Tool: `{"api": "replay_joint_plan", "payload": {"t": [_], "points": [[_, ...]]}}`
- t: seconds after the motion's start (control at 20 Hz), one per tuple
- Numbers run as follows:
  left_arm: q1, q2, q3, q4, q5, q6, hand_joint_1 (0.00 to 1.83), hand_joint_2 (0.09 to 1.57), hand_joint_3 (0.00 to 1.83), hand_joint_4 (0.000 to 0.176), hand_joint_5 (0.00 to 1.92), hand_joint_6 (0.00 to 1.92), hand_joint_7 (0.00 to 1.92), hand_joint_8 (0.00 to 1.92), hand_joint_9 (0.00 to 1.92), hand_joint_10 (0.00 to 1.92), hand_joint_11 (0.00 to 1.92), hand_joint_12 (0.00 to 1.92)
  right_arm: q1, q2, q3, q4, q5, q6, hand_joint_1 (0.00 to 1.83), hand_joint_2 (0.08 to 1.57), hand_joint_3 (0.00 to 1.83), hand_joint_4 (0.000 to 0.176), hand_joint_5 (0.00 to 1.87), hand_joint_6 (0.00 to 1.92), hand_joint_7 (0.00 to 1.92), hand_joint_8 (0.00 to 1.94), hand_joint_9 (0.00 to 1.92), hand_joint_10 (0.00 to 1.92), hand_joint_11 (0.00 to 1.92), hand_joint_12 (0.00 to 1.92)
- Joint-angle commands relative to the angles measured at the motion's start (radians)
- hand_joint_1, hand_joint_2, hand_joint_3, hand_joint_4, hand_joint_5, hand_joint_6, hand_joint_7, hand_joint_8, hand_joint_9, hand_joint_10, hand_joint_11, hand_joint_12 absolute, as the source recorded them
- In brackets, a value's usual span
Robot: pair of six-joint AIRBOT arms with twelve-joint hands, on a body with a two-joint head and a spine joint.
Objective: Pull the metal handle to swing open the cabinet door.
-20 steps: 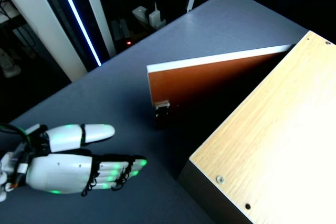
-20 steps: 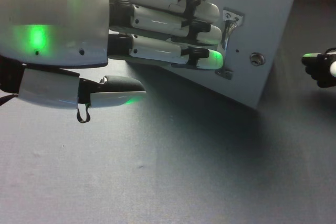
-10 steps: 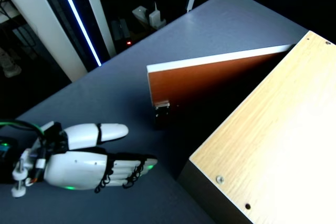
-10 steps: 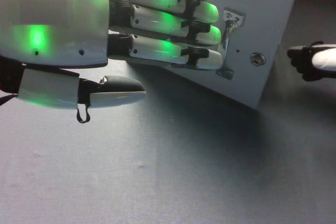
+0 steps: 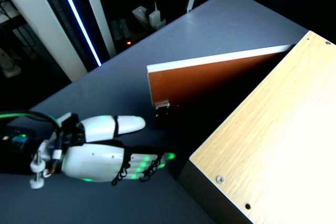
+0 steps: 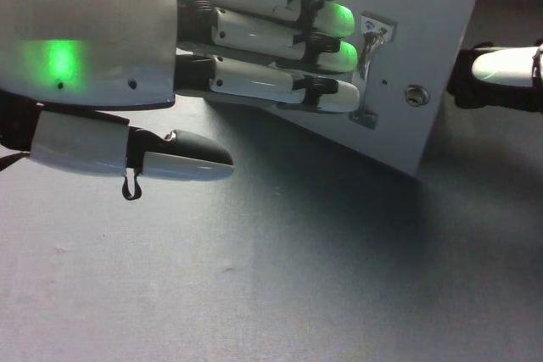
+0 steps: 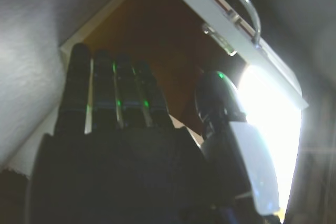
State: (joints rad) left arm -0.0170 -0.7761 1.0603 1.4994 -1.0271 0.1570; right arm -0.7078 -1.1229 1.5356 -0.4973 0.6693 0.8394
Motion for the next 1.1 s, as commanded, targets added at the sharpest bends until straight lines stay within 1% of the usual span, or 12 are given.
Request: {"api": "replay_joint_plan", "payload": {"t": [0.0, 0.2, 0.4, 0.6, 0.9, 1.05], "points": [[-0.011, 0.007, 0.001, -0.099, -0.024, 0.008, 0.0, 1.49, 0.0, 0.0, 0.36, 0.0, 0.39, 0.0, 0.36, 0.0, 0.0, 0.78, 0.015, -0.001, 0.002, 0.054, 0.088, 0.01, 0.0, 1.57, 0.0, 0.0, 0.09, 0.0, 0.1, 0.0, 0.11, 0.0, 0.0, 0.4], [-0.011, 0.007, 0.001, -0.099, -0.024, 0.008, 0.0, 1.48, 0.0, 0.0, 0.35, 0.0, 0.38, 0.0, 0.36, 0.0, 0.0, 0.77, 0.033, -0.022, -0.003, 0.066, 0.089, 0.01, 0.0, 1.57, 0.0, 0.0, 0.09, 0.0, 0.1, 0.0, 0.11, 0.0, 0.0, 0.41], [-0.011, 0.007, 0.001, -0.099, -0.024, 0.008, 0.0, 1.47, 0.0, 0.0, 0.34, 0.0, 0.38, 0.0, 0.35, 0.0, 0.0, 0.75, 0.033, -0.045, -0.008, 0.12, 0.114, 0.01, 0.0, 1.57, 0.0, 0.0, 0.09, 0.0, 0.11, 0.0, 0.12, 0.0, 0.0, 0.42], [-0.011, 0.007, 0.001, -0.099, -0.024, 0.008, 0.0, 1.47, 0.0, 0.0, 0.35, 0.0, 0.38, 0.0, 0.35, 0.0, 0.0, 0.76, 0.033, -0.048, -0.022, 0.13, 0.115, 0.01, 0.0, 1.57, 0.0, 0.0, 0.09, 0.0, 0.11, 0.0, 0.12, 0.0, 0.0, 0.45], [-0.011, 0.007, 0.001, -0.099, -0.024, 0.008, 0.0, 1.47, 0.0, 0.0, 0.35, 0.0, 0.38, 0.0, 0.35, 0.0, 0.0, 0.76, 0.033, -0.032, -0.098, 0.113, 0.116, 0.009, 0.0, 1.57, 0.0, 0.0, 0.1, 0.0, 0.12, 0.0, 0.13, 0.0, 0.0, 0.48], [-0.011, 0.007, 0.001, -0.099, -0.024, 0.008, 0.0, 1.47, 0.0, 0.0, 0.35, 0.0, 0.39, 0.0, 0.36, 0.0, 0.0, 0.77, 0.033, -0.017, -0.132, 0.075, 0.116, 0.005, 0.0, 1.57, 0.0, 0.0, 0.1, 0.0, 0.12, 0.0, 0.13, 0.0, 0.0, 0.48]]}}
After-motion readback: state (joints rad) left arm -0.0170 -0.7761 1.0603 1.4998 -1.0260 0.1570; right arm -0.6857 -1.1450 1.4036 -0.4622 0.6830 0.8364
